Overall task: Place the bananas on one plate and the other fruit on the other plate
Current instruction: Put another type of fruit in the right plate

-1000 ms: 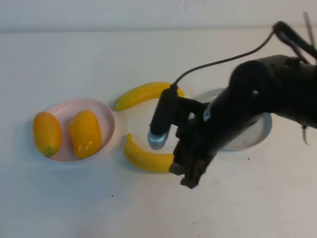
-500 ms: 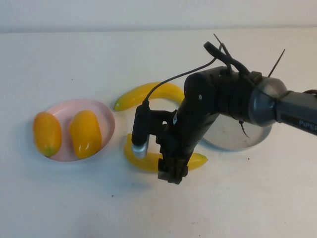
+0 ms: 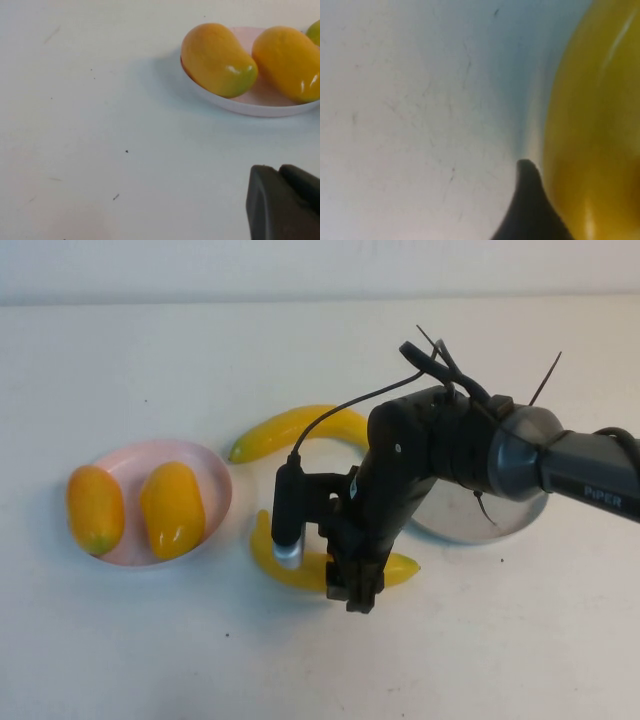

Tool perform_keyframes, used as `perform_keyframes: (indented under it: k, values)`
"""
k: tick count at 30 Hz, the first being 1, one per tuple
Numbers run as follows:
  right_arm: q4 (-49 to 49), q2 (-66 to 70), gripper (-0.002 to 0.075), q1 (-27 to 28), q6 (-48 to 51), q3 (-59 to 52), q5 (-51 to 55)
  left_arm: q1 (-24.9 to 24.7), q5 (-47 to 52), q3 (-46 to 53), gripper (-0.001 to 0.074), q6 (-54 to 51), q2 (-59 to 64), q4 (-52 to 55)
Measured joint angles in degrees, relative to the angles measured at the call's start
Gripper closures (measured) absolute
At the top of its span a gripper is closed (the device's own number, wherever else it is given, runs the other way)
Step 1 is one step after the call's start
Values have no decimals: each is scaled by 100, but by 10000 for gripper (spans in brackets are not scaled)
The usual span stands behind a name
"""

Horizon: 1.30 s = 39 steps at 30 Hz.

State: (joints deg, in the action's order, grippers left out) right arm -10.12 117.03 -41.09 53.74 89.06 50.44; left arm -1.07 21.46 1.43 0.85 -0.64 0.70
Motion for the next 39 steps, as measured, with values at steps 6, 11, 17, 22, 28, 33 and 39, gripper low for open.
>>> perform_keyframes:
  k: [6, 11, 17, 22, 28, 33, 39]
  values:
    - [27, 81, 400, 0, 13, 7, -2, 0, 0, 0, 734, 0, 0, 0]
    - [134, -69, 421, 0, -273, 7, -12, 0, 0, 0, 734, 0, 0, 0]
    - [1092, -1037, 421, 98, -3153, 7, 89, 0, 0, 0, 734, 0, 0, 0]
    - [1848, -1392, 421, 788, -5717, 30, 293, 0, 0, 0, 734, 0, 0, 0]
    - [2032, -943, 421, 1605, -6605, 30, 167, 0, 0, 0, 734, 0, 0, 0]
    - [1864, -435, 421, 1889, -6660, 30, -164, 0, 0, 0, 734, 0, 0, 0]
    - [1500, -76, 421, 1935, -6465, 30, -391, 0, 0, 0, 734, 0, 0, 0]
